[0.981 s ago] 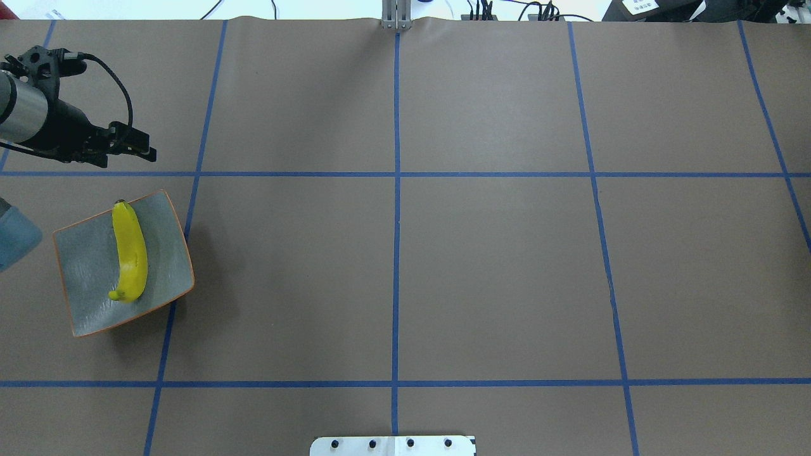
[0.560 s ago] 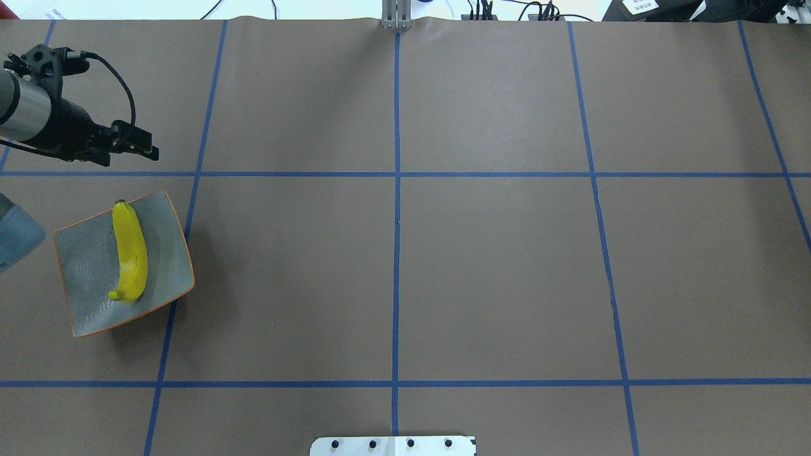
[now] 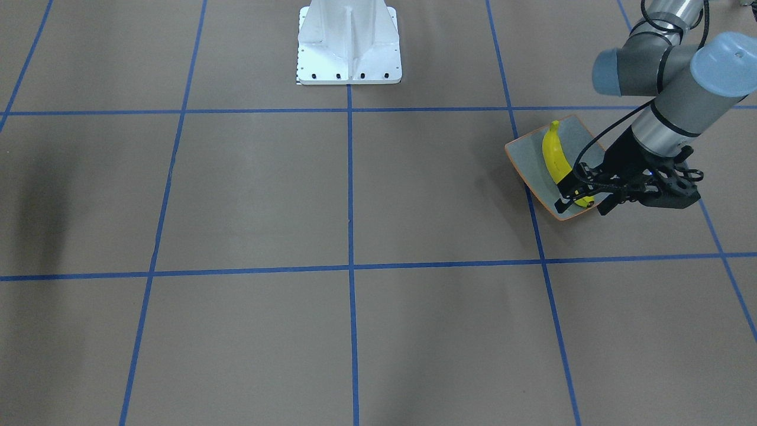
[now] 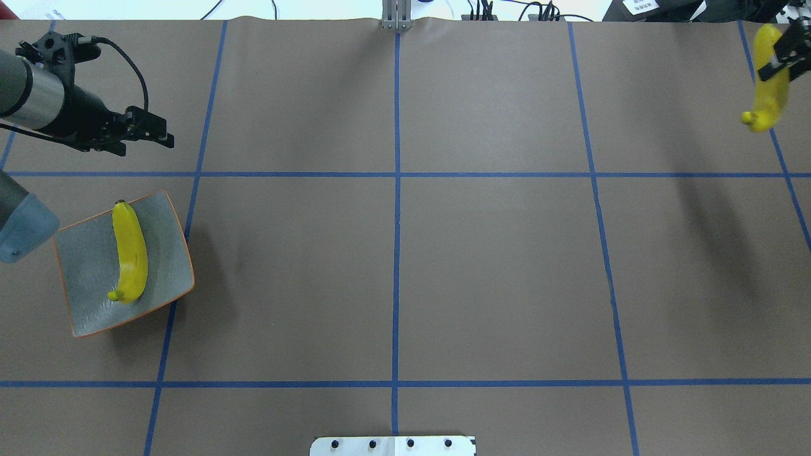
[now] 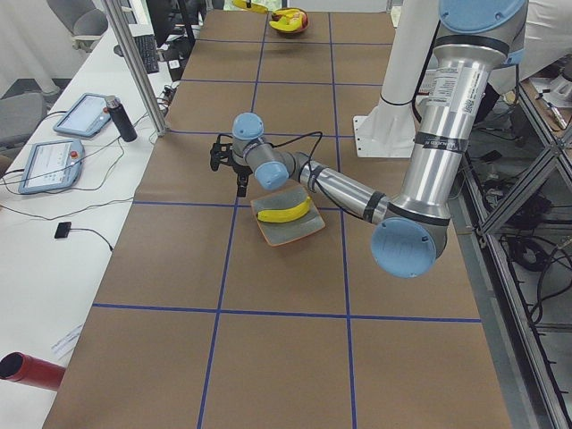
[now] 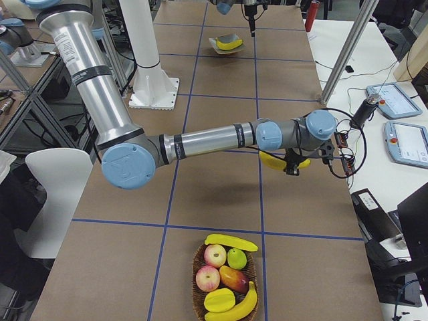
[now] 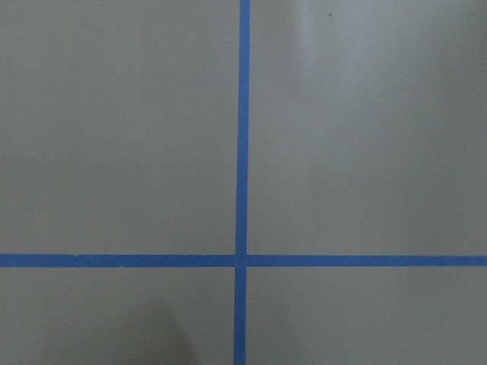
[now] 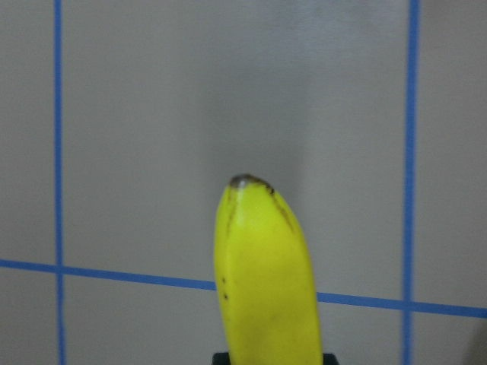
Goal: Transfer all bananas from basket to plate
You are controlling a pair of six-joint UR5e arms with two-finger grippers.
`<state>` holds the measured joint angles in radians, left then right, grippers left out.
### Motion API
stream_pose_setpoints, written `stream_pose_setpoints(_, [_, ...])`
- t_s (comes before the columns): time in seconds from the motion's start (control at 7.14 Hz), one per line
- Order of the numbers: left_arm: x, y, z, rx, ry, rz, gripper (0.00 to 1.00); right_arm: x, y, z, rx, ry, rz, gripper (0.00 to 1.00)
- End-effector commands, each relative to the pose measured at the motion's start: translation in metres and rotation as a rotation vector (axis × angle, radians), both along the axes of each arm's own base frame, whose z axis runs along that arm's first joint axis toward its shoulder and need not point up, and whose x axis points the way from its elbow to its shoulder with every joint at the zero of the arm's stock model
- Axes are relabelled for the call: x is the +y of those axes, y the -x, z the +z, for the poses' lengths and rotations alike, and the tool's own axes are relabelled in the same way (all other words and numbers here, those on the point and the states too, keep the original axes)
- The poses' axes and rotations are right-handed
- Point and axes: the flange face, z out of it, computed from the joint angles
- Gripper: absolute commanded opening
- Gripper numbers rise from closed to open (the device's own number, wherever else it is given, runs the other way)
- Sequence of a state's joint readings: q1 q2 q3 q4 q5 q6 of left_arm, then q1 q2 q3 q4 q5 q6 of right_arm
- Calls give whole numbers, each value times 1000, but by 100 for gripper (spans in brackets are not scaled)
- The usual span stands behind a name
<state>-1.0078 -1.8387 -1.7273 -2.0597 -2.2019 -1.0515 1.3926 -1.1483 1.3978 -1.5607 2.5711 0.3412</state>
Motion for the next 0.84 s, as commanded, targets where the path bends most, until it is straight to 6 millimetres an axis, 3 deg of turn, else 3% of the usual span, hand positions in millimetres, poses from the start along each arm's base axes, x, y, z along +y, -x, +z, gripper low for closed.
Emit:
stream_pose_setpoints(0.0, [-1, -25, -58, 115, 51, -47, 100, 13, 132, -101, -102, 74, 71, 0])
stream_pose_setpoints(0.28, [17, -54, -94, 273, 116, -68, 100, 55, 227, -194, -135, 92, 142, 0])
stream_pose_setpoints(0.42, [20, -62, -117, 320, 129, -70, 100, 79, 268, -232, -148, 62, 144, 0])
stream_pose_setpoints(0.56, [24, -66, -133, 343, 120, -59, 100, 108, 303, -259, -162, -2, 115, 0])
stream_pose_setpoints(0.7, [37, -75, -150, 364, 105, -16, 100, 124, 329, -293, -189, -46, 92, 0])
